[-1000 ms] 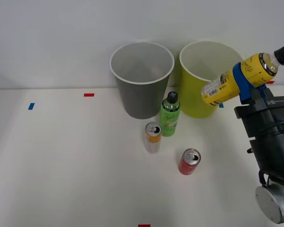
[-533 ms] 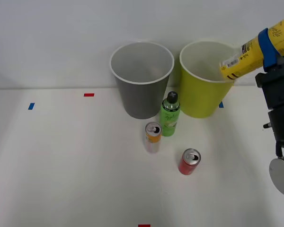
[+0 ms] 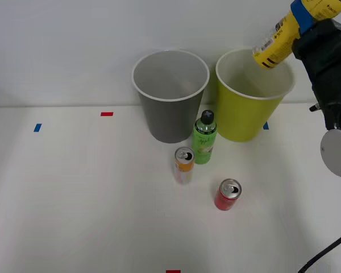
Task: Put cans in the gray bin, plastic bottles in the light green bin
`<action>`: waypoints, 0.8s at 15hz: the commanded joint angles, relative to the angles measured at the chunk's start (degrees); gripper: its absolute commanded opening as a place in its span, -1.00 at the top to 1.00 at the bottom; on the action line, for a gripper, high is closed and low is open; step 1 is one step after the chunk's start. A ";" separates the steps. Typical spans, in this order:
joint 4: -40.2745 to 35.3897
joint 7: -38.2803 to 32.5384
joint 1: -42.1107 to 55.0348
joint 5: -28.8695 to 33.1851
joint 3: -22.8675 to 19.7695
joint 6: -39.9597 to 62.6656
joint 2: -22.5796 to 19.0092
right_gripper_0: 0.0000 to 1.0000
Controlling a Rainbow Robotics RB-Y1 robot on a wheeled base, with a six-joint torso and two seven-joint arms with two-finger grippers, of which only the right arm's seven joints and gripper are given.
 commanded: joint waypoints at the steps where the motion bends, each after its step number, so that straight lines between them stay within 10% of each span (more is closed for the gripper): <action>1: 8.59 -0.20 -4.56 1.61 0.72 -5.44 0.13 1.00; 12: 12.90 1.20 -5.52 9.61 2.57 -5.97 -1.19 1.00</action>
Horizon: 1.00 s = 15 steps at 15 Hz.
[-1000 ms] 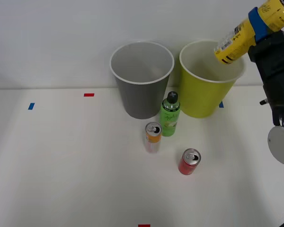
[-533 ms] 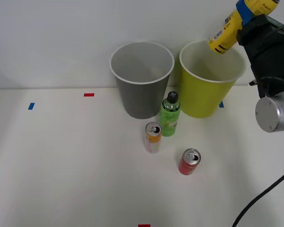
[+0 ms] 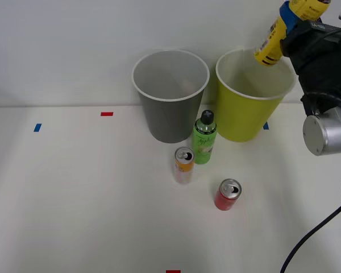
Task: Put cans in the gray bin, plastic bottles in the light green bin
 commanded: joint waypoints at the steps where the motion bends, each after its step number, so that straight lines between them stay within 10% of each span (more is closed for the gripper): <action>1: 0.01 -1.01 0.85 0.68 0.87 0.00 0.06 1.00; 4: 0.01 -1.89 0.94 0.50 1.22 0.09 0.67 0.97; 6: 0.01 -2.41 0.94 0.33 1.57 0.09 0.67 0.61; 11: 0.01 -3.73 0.94 0.24 1.57 0.09 0.67 -1.00; 15: 0.01 -4.70 0.94 0.06 1.57 0.00 0.67 -1.00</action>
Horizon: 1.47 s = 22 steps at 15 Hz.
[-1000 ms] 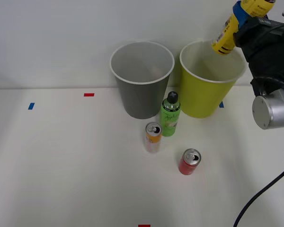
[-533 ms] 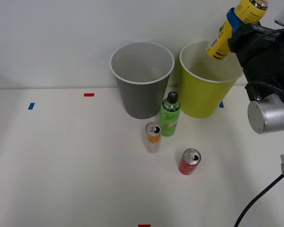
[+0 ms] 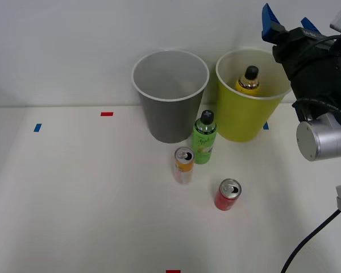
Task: Put cans in the gray bin, plastic bottles in the light green bin
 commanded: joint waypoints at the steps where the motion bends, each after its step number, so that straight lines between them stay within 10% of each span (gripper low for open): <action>1: 0.01 -0.61 0.01 -0.14 0.00 0.02 0.01 -1.00; 22: 0.01 -2.02 10.99 -1.28 -0.96 -15.89 -2.10 -1.00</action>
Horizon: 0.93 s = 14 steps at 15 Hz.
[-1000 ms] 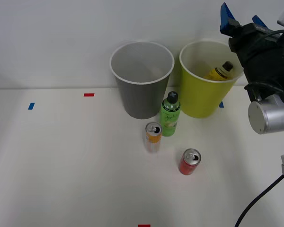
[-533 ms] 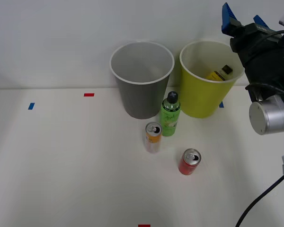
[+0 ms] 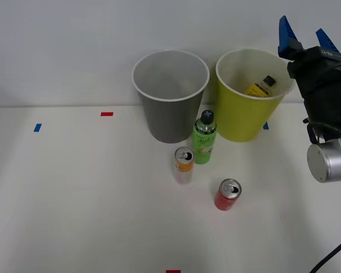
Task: Put cans in the gray bin, plastic bottles in the light green bin
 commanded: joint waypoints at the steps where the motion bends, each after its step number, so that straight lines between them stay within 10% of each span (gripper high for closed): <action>1: 0.01 -0.08 5.56 -0.13 -0.01 -6.44 -0.52 -1.00; 14: -6.41 3.96 39.49 1.63 3.68 -30.96 -2.27 -1.00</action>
